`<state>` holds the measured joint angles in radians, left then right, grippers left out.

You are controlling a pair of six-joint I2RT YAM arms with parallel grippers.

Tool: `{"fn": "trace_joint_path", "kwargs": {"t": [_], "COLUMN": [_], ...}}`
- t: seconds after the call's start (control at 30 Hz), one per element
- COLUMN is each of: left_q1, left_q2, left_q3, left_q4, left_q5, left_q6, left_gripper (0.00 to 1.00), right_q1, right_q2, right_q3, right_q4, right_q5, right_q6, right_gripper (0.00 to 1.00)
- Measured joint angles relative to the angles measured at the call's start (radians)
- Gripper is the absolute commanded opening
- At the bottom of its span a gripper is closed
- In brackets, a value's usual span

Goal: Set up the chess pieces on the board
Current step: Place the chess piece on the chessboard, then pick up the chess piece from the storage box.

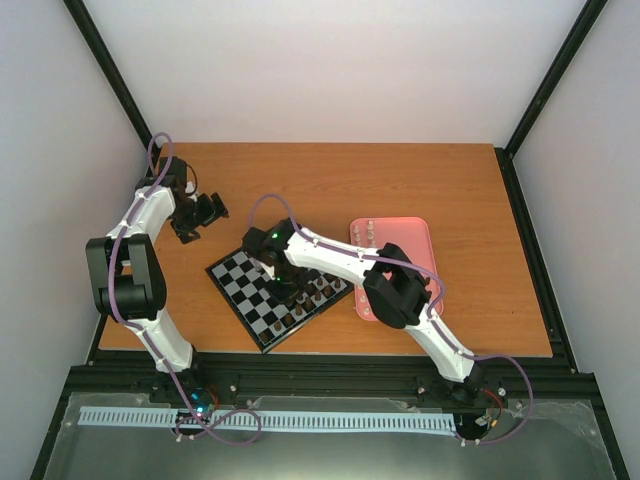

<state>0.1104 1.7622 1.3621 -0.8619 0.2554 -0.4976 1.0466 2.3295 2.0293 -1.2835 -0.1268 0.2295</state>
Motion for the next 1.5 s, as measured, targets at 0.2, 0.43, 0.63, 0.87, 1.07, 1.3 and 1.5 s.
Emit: {"fn": "trace_joint_path", "kwargs": {"t": [0.2, 0.43, 0.63, 0.87, 1.07, 1.3, 1.5], "left_q1": [0.000, 0.000, 0.000, 0.000, 0.000, 0.000, -0.005], "left_q2": [0.000, 0.000, 0.000, 0.000, 0.000, 0.021, 0.036], "left_q3": [0.000, 0.000, 0.000, 0.001, 0.004, 0.008, 0.008], "left_q4": [0.000, 0.000, 0.000, -0.002, -0.002, -0.001, -0.001], "left_q5": [0.000, 0.000, 0.000, 0.003, 0.006, 0.018, 0.019], "left_q6": [0.000, 0.000, 0.000, 0.001, 0.001, 0.001, 0.001], "left_gripper": [1.00, 1.00, 1.00, 1.00, 1.00, 1.00, 1.00], "right_q1": [0.000, -0.012, -0.126, -0.512, -0.749, -0.794, -0.811], "right_q2": [0.000, -0.037, -0.244, -0.561, -0.645, -0.696, -0.690], "right_q3": [0.029, 0.155, 0.023, -0.493, -0.834, -0.955, -0.959], "right_q4": [-0.003, -0.029, -0.017, 0.097, 0.166, 0.226, 0.279], "right_q5": [0.012, 0.049, 0.111, 0.233, 0.253, 0.227, 0.193], "right_q6": [-0.008, -0.022, -0.014, 0.028, 0.035, 0.032, 0.018], "right_gripper": [0.30, 0.33, 0.37, 0.37, 0.37, 0.38, 0.37]}}
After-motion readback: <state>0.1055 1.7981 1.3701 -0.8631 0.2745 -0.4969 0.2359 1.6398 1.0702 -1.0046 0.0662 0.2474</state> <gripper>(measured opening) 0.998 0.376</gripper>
